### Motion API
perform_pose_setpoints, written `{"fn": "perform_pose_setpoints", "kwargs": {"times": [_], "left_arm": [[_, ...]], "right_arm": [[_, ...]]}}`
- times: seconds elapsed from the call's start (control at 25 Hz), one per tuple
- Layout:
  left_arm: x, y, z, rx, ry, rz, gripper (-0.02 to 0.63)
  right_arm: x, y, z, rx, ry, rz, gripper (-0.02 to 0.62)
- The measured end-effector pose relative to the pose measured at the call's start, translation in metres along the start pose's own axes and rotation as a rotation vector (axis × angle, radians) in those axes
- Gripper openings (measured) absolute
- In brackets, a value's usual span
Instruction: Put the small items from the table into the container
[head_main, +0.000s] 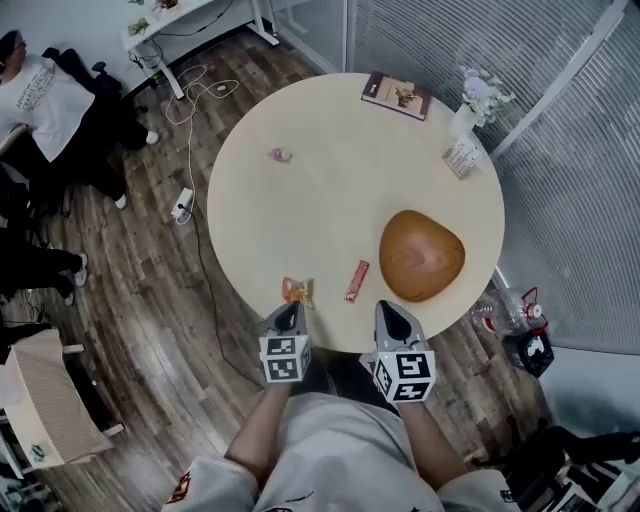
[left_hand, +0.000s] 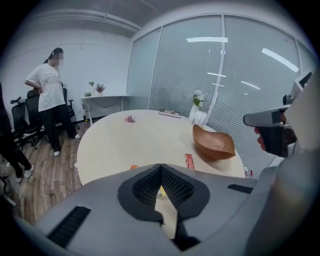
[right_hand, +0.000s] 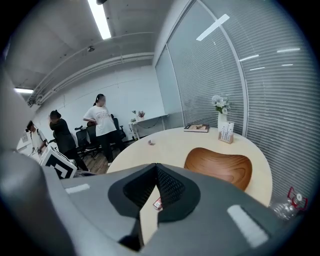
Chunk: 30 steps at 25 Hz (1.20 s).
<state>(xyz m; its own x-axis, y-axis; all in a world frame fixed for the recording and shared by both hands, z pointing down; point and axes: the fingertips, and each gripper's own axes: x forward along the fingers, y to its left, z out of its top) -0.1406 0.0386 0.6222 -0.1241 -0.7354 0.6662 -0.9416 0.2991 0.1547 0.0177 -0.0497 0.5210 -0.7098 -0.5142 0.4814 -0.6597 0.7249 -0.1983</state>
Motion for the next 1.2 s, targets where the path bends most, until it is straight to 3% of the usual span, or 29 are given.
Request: {"fn": "perform_pose_setpoints", "kwargs": {"times": [0.12, 0.16, 0.2, 0.36, 0.56, 0.88, 0.92, 1.04, 1.2], "left_arm": [[0.014, 0.002, -0.01, -0.005, 0.053, 0.004, 0.006], [0.019, 0.001, -0.014, -0.017, 0.073, -0.003, 0.033], [0.023, 0.001, -0.018, -0.031, 0.086, -0.004, 0.119], [0.039, 0.011, -0.028, -0.035, 0.105, 0.055, 0.257], [0.065, 0.025, -0.04, -0.066, 0.162, 0.091, 0.369], [0.087, 0.04, -0.045, 0.017, 0.217, 0.153, 0.364], [0.087, 0.041, -0.043, 0.028, 0.213, 0.161, 0.308], [0.084, 0.042, -0.037, 0.052, 0.191, 0.172, 0.251], [0.084, 0.033, -0.02, 0.08, 0.133, 0.142, 0.222]], "right_arm": [[0.01, -0.002, -0.002, -0.003, 0.024, 0.029, 0.002], [0.013, -0.002, -0.003, -0.003, 0.032, 0.037, 0.002], [0.015, -0.002, -0.004, -0.002, 0.038, 0.044, 0.002], [0.023, 0.002, -0.006, -0.002, 0.054, 0.067, 0.002], [0.027, 0.004, -0.006, -0.01, 0.069, 0.075, 0.002], [0.027, -0.007, -0.004, -0.01, 0.071, 0.052, 0.002], [0.027, -0.009, -0.004, -0.008, 0.07, 0.048, 0.002], [0.024, -0.013, -0.005, 0.0, 0.067, 0.037, 0.002], [0.018, -0.017, -0.004, 0.017, 0.05, 0.019, 0.002]]}}
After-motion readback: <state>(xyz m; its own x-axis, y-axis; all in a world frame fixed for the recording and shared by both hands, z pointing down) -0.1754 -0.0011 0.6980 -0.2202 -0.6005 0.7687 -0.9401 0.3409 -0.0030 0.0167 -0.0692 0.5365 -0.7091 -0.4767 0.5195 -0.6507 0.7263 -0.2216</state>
